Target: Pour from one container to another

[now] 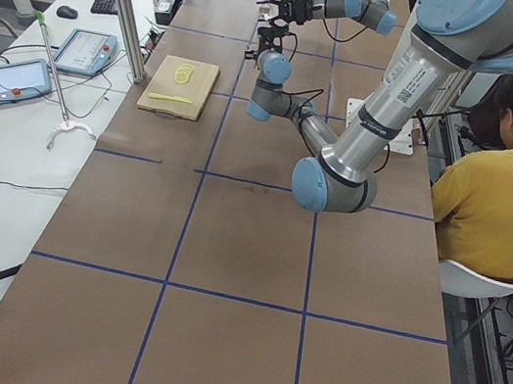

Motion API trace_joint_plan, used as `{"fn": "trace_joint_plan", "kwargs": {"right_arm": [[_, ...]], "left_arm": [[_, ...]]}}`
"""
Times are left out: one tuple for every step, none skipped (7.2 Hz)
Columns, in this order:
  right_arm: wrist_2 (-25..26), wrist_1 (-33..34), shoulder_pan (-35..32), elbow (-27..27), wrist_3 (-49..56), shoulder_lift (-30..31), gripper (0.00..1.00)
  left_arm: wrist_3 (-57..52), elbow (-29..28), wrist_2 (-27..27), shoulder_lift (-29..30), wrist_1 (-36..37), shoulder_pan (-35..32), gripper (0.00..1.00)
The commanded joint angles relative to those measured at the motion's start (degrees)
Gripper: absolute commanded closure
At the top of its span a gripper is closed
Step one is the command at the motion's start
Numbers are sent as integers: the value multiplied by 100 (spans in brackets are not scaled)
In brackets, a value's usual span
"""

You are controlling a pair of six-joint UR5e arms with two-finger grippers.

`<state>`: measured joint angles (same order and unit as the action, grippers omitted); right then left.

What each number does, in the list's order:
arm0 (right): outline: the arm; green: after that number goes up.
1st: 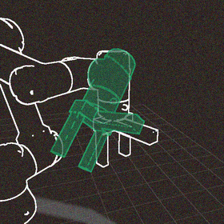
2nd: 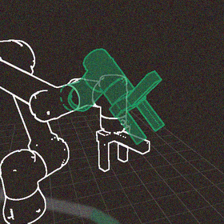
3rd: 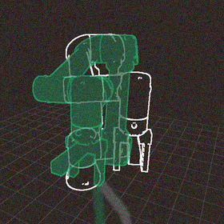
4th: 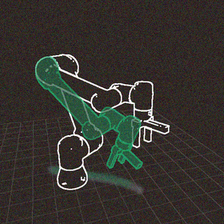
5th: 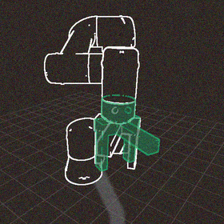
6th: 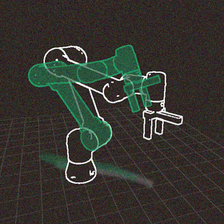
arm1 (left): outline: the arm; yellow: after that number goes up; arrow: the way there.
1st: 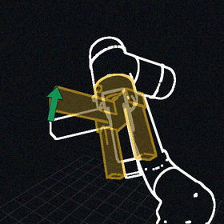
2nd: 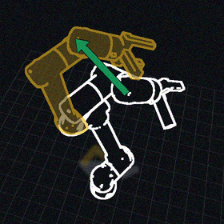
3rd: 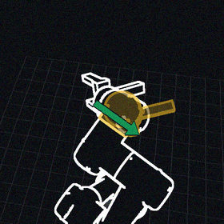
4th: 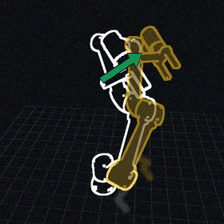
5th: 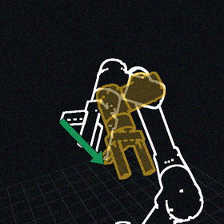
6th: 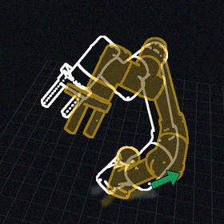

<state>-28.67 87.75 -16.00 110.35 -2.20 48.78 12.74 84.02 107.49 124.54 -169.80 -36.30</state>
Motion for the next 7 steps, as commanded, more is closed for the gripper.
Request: {"fn": "trace_joint_plan", "kwargs": {"right_arm": [[1,-3,1,4,0,0,100],[1,-3,1,4,0,-9,100],[-33,-90,1,57,-26,-18,100],[-42,-100,1,153,-78,-18,100],[-86,-126,-17,441,-157,-9,100],[-234,-274,-34,635,-541,52,100],[-419,-354,-69,663,-1075,61,100]], "left_arm": [[0,0,0,0,0,0,100],[0,0,0,0,0,0,100],[0,0,0,0,0,0,100],[0,0,0,9,9,0,100],[0,0,0,9,9,0,100],[0,0,0,9,9,0,100],[0,0,0,9,9,0,100]]}}
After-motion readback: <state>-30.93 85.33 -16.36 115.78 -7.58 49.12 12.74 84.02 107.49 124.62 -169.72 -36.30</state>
